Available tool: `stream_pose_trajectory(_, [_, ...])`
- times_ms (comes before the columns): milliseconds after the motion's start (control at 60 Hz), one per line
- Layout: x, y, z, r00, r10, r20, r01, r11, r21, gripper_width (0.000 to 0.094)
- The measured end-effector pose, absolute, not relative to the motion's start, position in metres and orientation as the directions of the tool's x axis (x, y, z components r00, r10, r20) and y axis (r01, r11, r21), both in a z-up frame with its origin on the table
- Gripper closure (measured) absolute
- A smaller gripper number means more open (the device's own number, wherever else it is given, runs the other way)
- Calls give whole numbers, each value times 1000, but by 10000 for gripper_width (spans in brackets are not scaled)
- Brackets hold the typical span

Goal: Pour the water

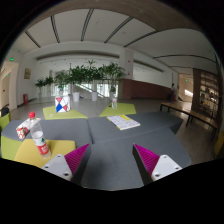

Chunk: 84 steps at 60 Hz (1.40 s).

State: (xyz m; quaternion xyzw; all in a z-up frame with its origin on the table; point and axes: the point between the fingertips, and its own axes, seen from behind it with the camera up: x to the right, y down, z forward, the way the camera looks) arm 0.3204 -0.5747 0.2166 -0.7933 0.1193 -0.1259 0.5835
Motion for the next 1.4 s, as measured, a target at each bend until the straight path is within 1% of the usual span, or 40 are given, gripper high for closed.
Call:
stream_pose_trajectory(133, [323, -582, 216, 931, -350, 100, -12, -305, -952, 77])
stream_pose_trajectory(350, [291, -598, 206, 932, -332, 144, 29, -328, -944, 73])
stream_pose_trajectory(517, [234, -604, 211, 950, -271, 156, 66, -313, -947, 72])
stream_pose_trajectory(633, [175, -594, 212, 968, -224, 116, 46, -292, -955, 75])
stream_pose_trajectory(750, [111, -569, 207, 982, -164, 97, 48, -276, -960, 76])
stream_pose_trajectory(900, [47, -513, 192, 987, -102, 123, 93, -261, -961, 79])
stream_pose_trajectory(1033, [23, -457, 172, 989, -98, 115, 87, -254, -963, 80])
stream_pose_trajectory(1150, [29, -415, 151, 985, -134, 106, 68, -262, -963, 91])
stream_pose_trajectory(1267, [31, -382, 135, 988, -132, 83, 47, -257, -965, 140])
stream_pose_trajectory(1283, [31, -379, 134, 988, -131, 81, 46, -254, -966, 169])
stream_pose_trajectory(1300, [31, -376, 132, 988, -130, 80, 45, -251, -967, 171])
stream_pose_trajectory(1317, [32, -374, 131, 988, -133, 79, 44, -247, -968, 201])
stream_pose_trajectory(1383, [35, -366, 129, 988, -141, 67, 32, -234, -972, 408])
stream_pose_trajectory(1400, [35, -365, 130, 988, -140, 62, 29, -225, -974, 409])
